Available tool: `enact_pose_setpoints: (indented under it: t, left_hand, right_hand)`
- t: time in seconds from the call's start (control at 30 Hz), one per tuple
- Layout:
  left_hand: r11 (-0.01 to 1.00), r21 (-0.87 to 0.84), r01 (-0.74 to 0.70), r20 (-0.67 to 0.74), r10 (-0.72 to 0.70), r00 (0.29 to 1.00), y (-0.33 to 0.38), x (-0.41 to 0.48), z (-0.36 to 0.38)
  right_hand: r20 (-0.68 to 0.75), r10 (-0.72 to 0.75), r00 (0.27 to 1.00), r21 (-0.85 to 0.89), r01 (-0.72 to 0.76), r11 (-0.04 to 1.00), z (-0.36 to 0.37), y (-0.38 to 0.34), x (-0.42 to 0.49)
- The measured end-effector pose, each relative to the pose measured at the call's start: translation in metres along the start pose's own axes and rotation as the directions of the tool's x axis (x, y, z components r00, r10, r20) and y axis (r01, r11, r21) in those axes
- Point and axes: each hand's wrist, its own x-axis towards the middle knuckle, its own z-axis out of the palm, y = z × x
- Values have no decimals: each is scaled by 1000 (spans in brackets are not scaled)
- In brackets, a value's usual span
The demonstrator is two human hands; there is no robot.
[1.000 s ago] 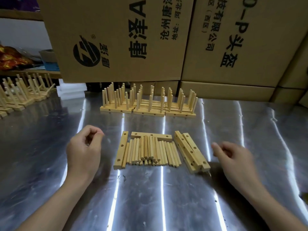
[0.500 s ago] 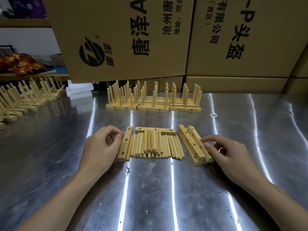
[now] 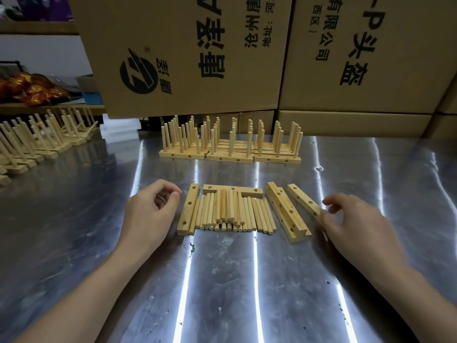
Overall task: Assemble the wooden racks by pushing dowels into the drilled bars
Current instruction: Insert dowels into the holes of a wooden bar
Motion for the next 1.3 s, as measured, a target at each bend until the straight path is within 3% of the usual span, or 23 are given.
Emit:
enact_pose_setpoints:
  t: [0.13,0.27,0.33,0.4,0.47,0.6,0.77,0.9,1.17,1.23,1.3]
  left_hand:
    - [1000,-13,10,-18,-10,1000,0,-1,0]
    - [998,-54,38,-38,-40,998,-2,2,0]
    - [996,-72,44,-45,-48,998,-2,2,0]
    - [996,-79,42,-41,-45,998,-1,1,0]
    - [997,-67,24,-30,-26,999,-1,1,0]
    - [997,-17,-82,38,82,996,-1,-3,-2]
    - [926,143,-351,285,301,910,8,-11,8]
    - [819,208,-535,382,435,815,20,-17,18]
    - [740,310,-597,359,490,794,39,-15,29]
    - [729,312,-609,312,526,791,44,-16,28]
    - [791,237,-564,191,532,825,48,-19,25]
  right_hand:
    - [115,34,993,-31,-30,999,-5,3,6]
    - [-196,-110,974,245,157,957,-37,3,7]
    - [-201,-243,949,351,302,886,-51,-14,0]
    - [-81,-457,886,379,451,808,-50,-38,-11]
    - [104,-585,805,376,512,772,-36,-59,-26]
    - [343,-624,702,211,590,779,-13,-71,-37]
    - [79,-589,805,281,549,788,-16,-63,-38]
    - [6,-513,859,287,490,823,-17,-60,-34]
    - [-44,-478,877,292,469,834,-11,-60,-31]
    - [-61,-480,875,294,475,829,-11,-60,-31]
    - [-103,-476,873,306,483,820,-12,-60,-31]
